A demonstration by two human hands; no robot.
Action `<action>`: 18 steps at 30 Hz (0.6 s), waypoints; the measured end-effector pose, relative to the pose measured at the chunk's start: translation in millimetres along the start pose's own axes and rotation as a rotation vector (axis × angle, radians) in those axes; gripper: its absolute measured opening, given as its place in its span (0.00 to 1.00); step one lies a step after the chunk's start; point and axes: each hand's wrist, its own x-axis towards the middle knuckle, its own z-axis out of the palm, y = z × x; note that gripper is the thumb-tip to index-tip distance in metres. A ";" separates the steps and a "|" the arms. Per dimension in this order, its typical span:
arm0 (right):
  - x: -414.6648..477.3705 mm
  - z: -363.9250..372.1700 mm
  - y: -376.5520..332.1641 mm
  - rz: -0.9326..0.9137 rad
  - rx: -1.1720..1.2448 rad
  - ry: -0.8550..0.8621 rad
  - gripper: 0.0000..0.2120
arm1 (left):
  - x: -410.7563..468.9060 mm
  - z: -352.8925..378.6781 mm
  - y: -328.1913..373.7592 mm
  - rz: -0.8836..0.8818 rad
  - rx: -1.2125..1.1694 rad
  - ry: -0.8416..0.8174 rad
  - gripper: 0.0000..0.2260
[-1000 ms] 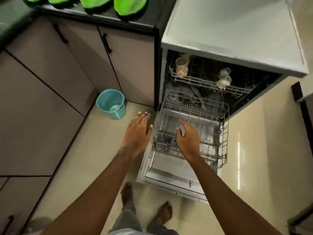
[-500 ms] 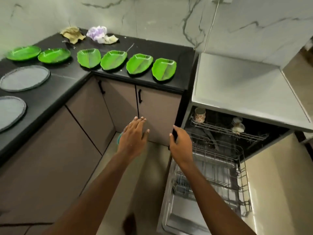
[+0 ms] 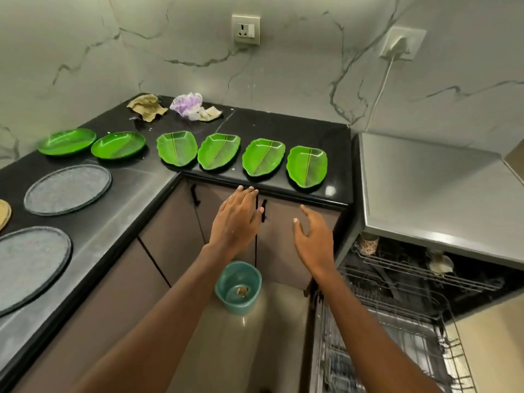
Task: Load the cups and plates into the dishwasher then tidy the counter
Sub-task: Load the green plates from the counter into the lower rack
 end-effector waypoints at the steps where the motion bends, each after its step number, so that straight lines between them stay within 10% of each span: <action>1: 12.5 4.8 2.1 0.005 -0.001 0.005 0.20 | 12.5 1.8 -3.7 0.006 -0.005 0.003 0.22; 18: 239.9 46.2 73.5 0.148 -0.095 0.038 0.18 | 221.0 112.2 -44.8 -0.038 0.026 -0.139 0.20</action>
